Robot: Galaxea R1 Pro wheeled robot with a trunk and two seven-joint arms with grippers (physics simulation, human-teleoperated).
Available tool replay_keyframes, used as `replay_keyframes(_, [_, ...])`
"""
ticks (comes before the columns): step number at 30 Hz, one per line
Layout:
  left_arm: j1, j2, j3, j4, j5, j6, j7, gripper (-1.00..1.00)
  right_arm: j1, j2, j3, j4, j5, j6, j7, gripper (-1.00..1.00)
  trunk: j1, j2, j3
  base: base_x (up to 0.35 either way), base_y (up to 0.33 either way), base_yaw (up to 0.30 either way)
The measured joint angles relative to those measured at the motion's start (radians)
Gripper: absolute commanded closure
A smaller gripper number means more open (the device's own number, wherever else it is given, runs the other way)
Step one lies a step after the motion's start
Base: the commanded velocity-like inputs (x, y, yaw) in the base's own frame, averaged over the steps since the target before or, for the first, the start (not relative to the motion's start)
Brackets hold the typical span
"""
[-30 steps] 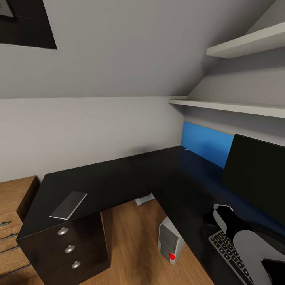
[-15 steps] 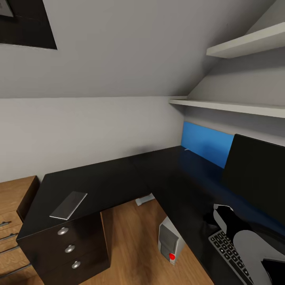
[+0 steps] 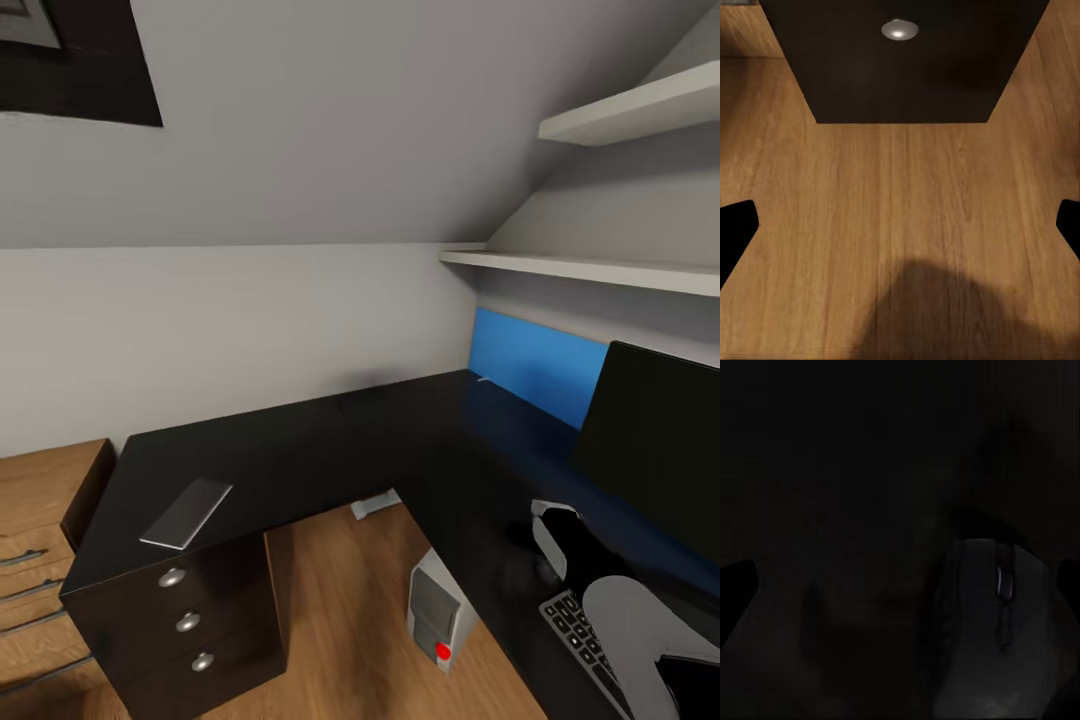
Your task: In the bedroom, organize the workspace by keeping the computer under the desk, ensuring the monitor is on the desk, placing the keyboard on the desk next to the monitor, placing the mouse on the desk next to the keyboard, moving the folder from the swivel chair onto the desk next to the mouse, stacking the notebook on top of the folder with the pen on top of the notebook, and positioning the swivel chair next to the desk.
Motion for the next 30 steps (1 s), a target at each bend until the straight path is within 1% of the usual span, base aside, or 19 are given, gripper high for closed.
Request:
replay_keyframes(7, [0.000,0.000,-0.001,0.000,0.000,0.001,0.000,-1.00,0.000,0.004,0.000,-0.002,0.000,-0.001,0.000,-1.00,0.000,0.000,0.000,0.000,0.000,0.248])
replay_keyframes(10, [0.000,0.000,-0.001,0.000,0.000,0.001,0.000,-1.00,0.000,0.010,0.000,-0.002,0.000,-0.002,0.001,-1.00,0.000,0.000,0.000,0.000,0.000,0.250])
replay_keyframes(12, [0.000,0.000,-0.001,0.000,0.000,0.001,0.000,-1.00,0.000,0.018,0.000,-0.001,0.000,-0.005,0.001,-1.00,0.000,0.000,0.000,0.000,0.000,0.251])
replay_keyframes(16, [0.000,0.000,-0.001,0.000,0.000,0.001,0.000,-1.00,0.001,0.049,0.002,0.001,0.006,-0.054,-0.003,-1.00,0.000,0.000,-0.001,0.000,0.000,0.251])
replay_keyframes(17, [0.000,-0.001,-0.001,0.000,0.000,0.001,0.000,-1.00,0.001,0.063,0.003,0.002,0.007,-0.081,-0.006,-1.00,0.000,0.000,-0.001,0.000,0.000,0.251])
replay_keyframes(19, [0.000,0.000,-0.001,0.000,0.000,0.001,0.000,-1.00,0.001,0.078,0.003,0.003,0.010,-0.108,-0.008,-1.00,0.000,0.000,-0.002,0.000,0.000,0.251])
replay_keyframes(20, [0.000,-0.001,-0.001,0.000,0.000,0.001,0.000,-1.00,0.001,0.092,0.004,0.003,0.010,-0.131,-0.011,-1.00,0.000,0.000,-0.002,0.000,0.000,0.251])
replay_keyframes(24, [0.000,-0.001,-0.001,0.000,0.000,0.001,0.000,-1.00,0.003,0.127,0.005,0.005,0.014,-0.168,-0.014,-1.00,0.000,0.000,-0.004,0.000,0.000,0.251])
replay_keyframes(25, [0.000,0.000,-0.001,0.000,0.000,0.001,0.000,-1.00,0.003,0.137,0.005,0.006,0.019,-0.176,-0.014,-1.00,0.000,0.000,-0.004,0.000,0.000,0.251])
replay_keyframes(27, [0.000,0.000,-0.001,0.000,0.000,0.001,0.000,-1.00,0.004,0.147,0.005,0.006,0.029,-0.186,-0.015,-1.00,0.000,0.000,-0.005,0.000,0.000,0.251])
replay_keyframes(30, [0.000,-0.001,-0.001,0.000,0.000,0.001,0.000,-1.00,0.007,0.165,0.009,0.008,0.062,-0.229,-0.016,-1.00,0.000,0.000,-0.006,0.000,0.000,0.251])
